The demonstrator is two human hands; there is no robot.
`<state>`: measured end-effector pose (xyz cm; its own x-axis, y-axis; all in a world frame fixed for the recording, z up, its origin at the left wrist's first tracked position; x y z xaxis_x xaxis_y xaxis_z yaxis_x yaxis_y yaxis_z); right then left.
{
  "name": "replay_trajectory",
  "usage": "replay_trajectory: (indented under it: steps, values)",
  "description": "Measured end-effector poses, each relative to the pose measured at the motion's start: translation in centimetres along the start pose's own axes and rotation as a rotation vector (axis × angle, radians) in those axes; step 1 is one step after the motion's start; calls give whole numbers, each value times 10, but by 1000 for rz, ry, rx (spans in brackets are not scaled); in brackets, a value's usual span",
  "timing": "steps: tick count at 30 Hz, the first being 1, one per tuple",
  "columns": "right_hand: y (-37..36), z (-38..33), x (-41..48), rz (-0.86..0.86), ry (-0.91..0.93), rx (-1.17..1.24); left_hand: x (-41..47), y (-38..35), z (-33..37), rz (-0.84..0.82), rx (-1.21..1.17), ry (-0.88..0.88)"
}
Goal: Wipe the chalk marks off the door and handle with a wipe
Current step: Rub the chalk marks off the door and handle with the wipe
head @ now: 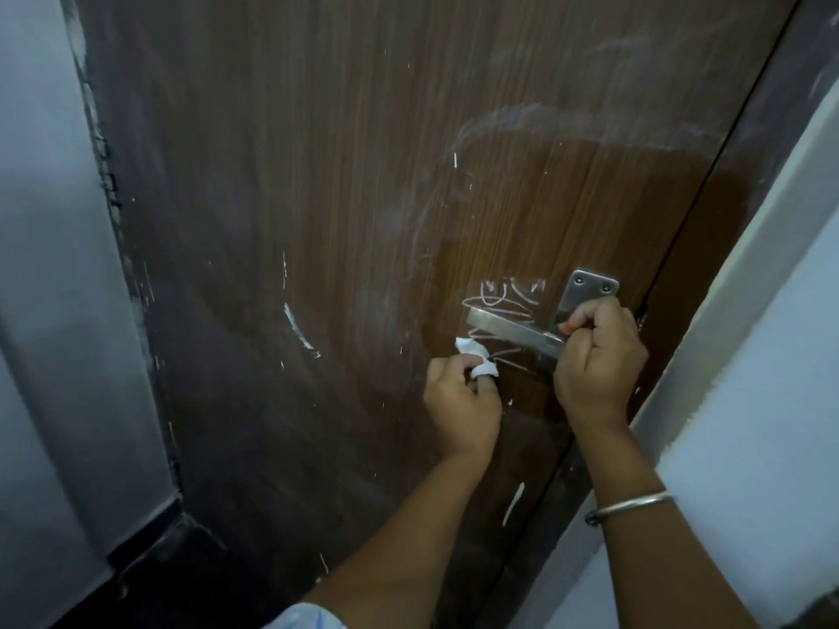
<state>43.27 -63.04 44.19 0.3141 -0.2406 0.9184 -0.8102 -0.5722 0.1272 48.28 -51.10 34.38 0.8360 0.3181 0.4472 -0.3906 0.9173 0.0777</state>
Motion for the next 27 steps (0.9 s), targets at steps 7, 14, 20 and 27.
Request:
replay_trajectory:
  steps: [7, 14, 20, 27]
  values:
    - [5, 6, 0, -40, -62, 107, -11, -8, 4, 102, -15, -90]
    - [5, 7, 1, -59, -24, 100, -12, -14, -5, 120, -143, 37]
    - [5, 9, 0, -59, -24, 108, -20, -22, 5, 122, -90, 10]
    - [5, 5, 0, -52, 9, 92, -20, -23, 11, 186, -91, -2]
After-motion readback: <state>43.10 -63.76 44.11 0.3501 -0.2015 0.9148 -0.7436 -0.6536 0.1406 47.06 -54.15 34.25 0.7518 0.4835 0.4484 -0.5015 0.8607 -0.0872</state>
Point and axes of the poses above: each hand's wrist, its own x-axis towards the middle knuckle, its own y-axis out of the back of the hand, z = x × y, the point moved 5 cm from there along x, towards the middle knuckle, and after that the axes turned 7 degrees about x, right-handed, at the moved point
